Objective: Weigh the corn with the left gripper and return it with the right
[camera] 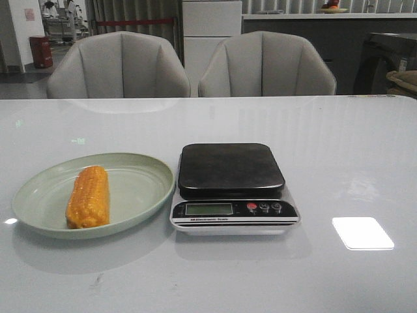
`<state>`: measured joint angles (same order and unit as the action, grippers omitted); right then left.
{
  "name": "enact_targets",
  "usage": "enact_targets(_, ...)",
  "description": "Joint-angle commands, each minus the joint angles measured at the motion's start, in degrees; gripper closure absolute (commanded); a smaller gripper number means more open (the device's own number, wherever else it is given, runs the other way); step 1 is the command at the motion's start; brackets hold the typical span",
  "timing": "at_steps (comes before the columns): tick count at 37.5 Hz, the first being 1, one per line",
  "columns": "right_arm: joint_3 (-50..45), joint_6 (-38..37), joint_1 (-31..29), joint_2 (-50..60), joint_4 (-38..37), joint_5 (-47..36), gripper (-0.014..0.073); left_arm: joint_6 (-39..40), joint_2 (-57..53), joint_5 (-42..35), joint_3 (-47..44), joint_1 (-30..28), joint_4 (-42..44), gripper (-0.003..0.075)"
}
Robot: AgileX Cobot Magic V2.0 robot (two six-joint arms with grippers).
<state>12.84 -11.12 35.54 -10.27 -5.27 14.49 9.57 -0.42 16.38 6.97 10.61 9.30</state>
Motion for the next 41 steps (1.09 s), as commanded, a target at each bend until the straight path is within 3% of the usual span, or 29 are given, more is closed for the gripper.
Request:
enact_targets(1, 1.5, 0.7, -0.4, -0.5, -0.8, -5.0, 0.0400, 0.2, -0.5, -8.8, -1.9, -4.7, -3.0, 0.0606)
enact_targets(4, 1.5, 0.7, -0.4, -0.5, -0.8, -5.0, 0.0400, 0.2, -0.7, -12.7, -5.1, -7.8, -2.7, 0.0606)
enact_targets(8, 1.5, 0.7, -0.4, -0.5, -0.8, -4.9, 0.0400, 0.1, -1.2, -19.7, -9.3, -7.8, -1.1, 0.0606)
enact_targets(41, 1.5, 0.7, -0.4, -0.5, -0.8, -4.7, 0.0400, 0.1, -1.1, -18.4, -9.2, -6.0, -3.5, 0.0606)
